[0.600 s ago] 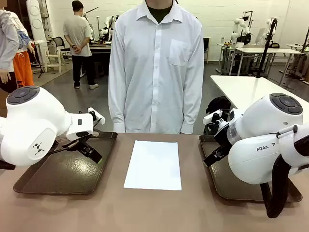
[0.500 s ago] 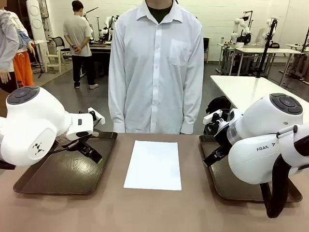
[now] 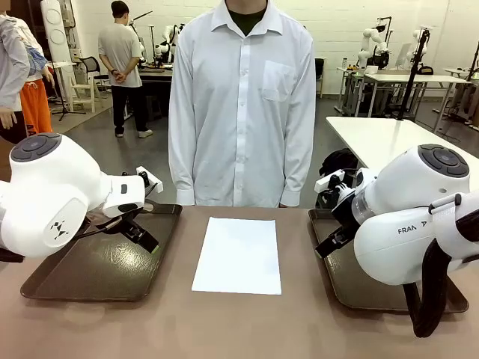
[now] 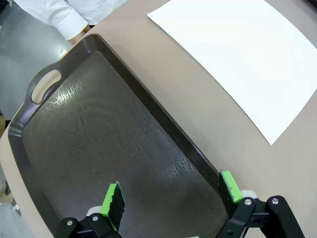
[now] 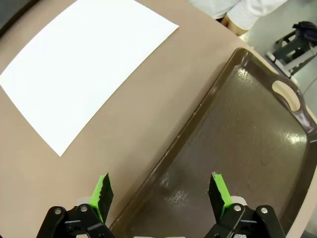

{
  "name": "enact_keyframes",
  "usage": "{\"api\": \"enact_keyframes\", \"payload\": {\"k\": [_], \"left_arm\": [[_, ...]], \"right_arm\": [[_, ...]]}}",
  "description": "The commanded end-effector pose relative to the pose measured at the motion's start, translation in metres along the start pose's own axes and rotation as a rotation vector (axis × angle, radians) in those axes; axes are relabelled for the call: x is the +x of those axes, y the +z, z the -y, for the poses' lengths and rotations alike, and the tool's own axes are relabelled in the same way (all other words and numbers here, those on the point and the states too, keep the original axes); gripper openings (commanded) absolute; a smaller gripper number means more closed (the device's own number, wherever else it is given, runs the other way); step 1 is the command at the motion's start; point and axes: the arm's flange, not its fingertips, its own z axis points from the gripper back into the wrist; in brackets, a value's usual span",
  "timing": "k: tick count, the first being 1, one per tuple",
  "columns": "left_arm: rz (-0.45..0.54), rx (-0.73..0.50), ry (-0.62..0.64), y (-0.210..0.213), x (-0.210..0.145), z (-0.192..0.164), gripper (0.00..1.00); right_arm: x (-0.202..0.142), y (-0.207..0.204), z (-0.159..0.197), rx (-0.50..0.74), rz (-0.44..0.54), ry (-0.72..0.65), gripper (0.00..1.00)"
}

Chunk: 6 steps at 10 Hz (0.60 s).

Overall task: Sort the A4 documents.
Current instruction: Receive the A4 Paper.

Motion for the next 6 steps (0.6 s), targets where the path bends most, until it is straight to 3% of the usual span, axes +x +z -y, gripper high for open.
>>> {"api": "enact_keyframes", "payload": {"k": [1,6], "left_arm": [[0.000,0.000,0.001,0.0000,-0.0001,-0.0002,1.00],[0.000,0.000,0.001,0.0000,-0.0001,-0.0002,1.00]], "right_arm": [[0.0000,0.0000,0.0000,0.000,0.000,0.000,1.00],[0.0000,0.0000,0.0000,0.000,0.000,0.000,1.00]]}}
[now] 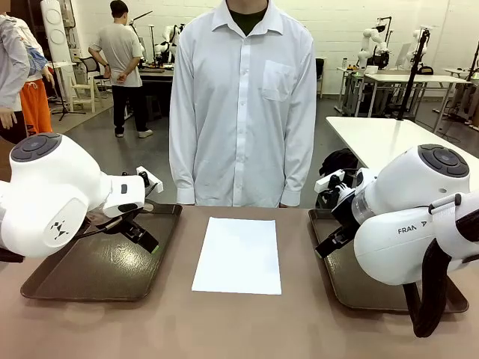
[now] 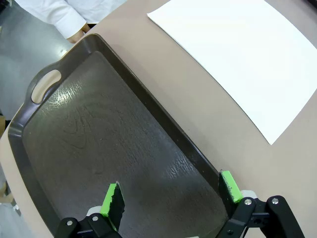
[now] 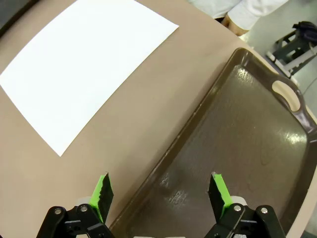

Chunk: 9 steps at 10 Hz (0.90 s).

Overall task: Sort the A4 documents.
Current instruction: Receive the A4 Paper.

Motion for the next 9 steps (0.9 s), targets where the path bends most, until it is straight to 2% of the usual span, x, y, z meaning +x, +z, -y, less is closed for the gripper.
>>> {"api": "enact_keyframes", "payload": {"k": [1,5,9], "left_arm": [[0.000,0.000,0.001,0.000,0.000,0.000,1.00],[0.000,0.000,0.000,0.000,0.000,0.000,1.00],[0.112,-0.127,-0.070,0.078,-0.006,-0.033,1.00]], "right_arm": [[0.000,0.000,0.000,0.000,0.000,0.000,1.00],[0.000,0.000,0.000,0.000,0.000,0.000,1.00],[-0.022,0.072,0.047,0.146,0.110,-0.042,1.00]]}}
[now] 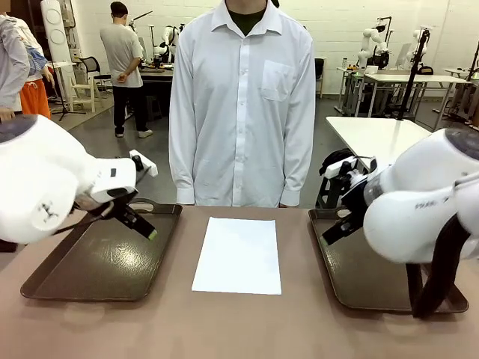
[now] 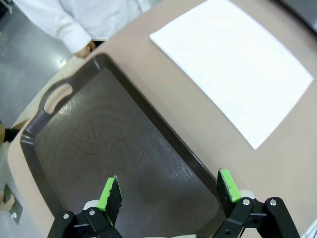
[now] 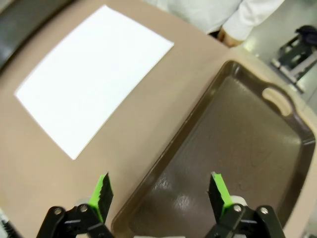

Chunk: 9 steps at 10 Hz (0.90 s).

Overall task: Sort the A4 documents.
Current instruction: Receive the A4 Paper.

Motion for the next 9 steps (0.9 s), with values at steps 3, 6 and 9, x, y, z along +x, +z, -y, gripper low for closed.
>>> {"api": "enact_keyframes", "payload": {"k": [3,6,9], "left_arm": [[0.132,-0.210,-0.016,0.074,-0.023,-0.045,1.00],[0.177,-0.357,0.022,0.119,-0.040,-0.078,1.00],[0.197,-0.346,-0.022,0.138,-0.046,-0.077,1.00]], "right_arm": [[-0.036,0.082,0.055,0.155,0.108,-0.005,1.00],[-0.049,0.112,0.075,0.243,0.176,-0.008,1.00],[-0.052,0.127,0.078,0.246,0.187,0.019,1.00]]}}
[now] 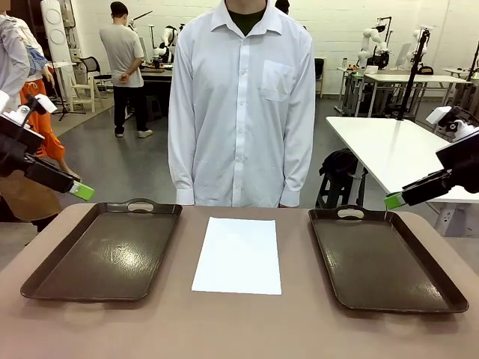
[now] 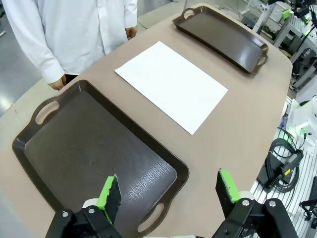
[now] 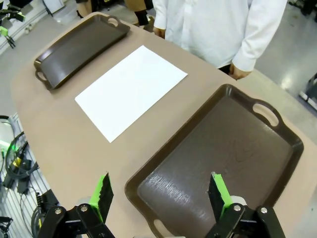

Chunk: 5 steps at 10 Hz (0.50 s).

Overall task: Sort the A4 documents.
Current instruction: Receive the A4 Paper.

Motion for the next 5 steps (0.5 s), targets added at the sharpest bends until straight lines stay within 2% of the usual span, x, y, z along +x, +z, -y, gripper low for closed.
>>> {"api": "enact_keyframes", "payload": {"k": [1,3,5], "left_arm": [[-0.011,-0.001,-0.066,0.004,-0.001,0.006,1.00],[-0.048,-0.002,-0.080,-0.005,0.002,0.012,1.00],[-0.038,-0.008,-0.081,-0.009,0.005,0.015,1.00]], "right_arm": [[-0.017,0.002,-0.002,0.019,0.012,0.011,1.00],[-0.015,0.004,-0.001,0.016,0.013,0.015,1.00],[-0.015,0.003,-0.003,0.018,0.004,0.019,1.00]]}}
